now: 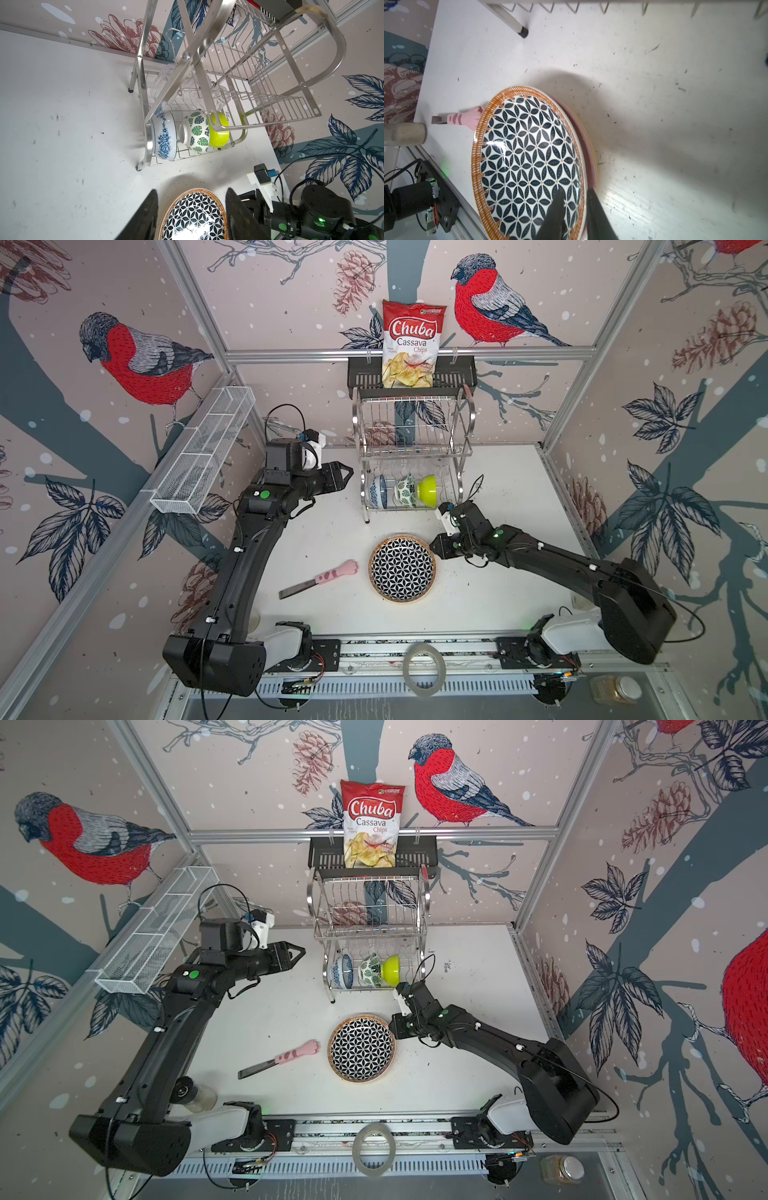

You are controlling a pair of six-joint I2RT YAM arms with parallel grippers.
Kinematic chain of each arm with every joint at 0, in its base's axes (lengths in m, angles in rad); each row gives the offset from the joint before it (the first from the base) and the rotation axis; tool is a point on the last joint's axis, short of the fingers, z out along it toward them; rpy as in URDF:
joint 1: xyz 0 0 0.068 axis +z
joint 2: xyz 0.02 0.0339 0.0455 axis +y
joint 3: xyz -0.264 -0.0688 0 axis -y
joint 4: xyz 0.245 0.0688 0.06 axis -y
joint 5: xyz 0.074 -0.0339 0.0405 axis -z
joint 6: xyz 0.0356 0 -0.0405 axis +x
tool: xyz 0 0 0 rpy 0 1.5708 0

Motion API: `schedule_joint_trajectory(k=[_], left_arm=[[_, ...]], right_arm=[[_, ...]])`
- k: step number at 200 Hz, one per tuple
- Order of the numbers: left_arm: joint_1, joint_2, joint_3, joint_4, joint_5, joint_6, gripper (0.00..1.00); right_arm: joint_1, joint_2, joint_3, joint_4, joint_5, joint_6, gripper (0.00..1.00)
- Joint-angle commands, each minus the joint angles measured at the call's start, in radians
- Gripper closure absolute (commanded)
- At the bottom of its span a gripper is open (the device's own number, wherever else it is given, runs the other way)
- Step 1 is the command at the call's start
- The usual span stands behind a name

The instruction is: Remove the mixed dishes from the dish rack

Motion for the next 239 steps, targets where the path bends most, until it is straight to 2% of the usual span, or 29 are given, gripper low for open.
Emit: schedule_joint_trajectory(k=[1,15,29,105,239], left_arm=[[0.002,-0.003,0.011,0.028,-0.006,0.019,0.48],[0.002,0.000,0.010,0.028,-0.007,0.017,0.48],[0.002,0.003,0.005,0.030,-0.010,0.014,0.48],[0.003,0.022,-0.010,0.041,-0.011,0.009,0.48],[0.006,0.025,-0.014,0.027,-0.035,0.029,0.46]], right_arm=[[0.000,-0.014,0.017,-0.013,0.005,-0.015,0.87],[0.002,-0.008,0.014,0.000,-0.016,-0.004,0.96],[0.003,0.002,0.005,0.018,-0.036,0.005,1.00],[0.012,0.064,-0.054,0.075,-0.072,0.007,1.00],[0.005,0.074,-0.047,0.051,-0.048,-0.024,1.00]])
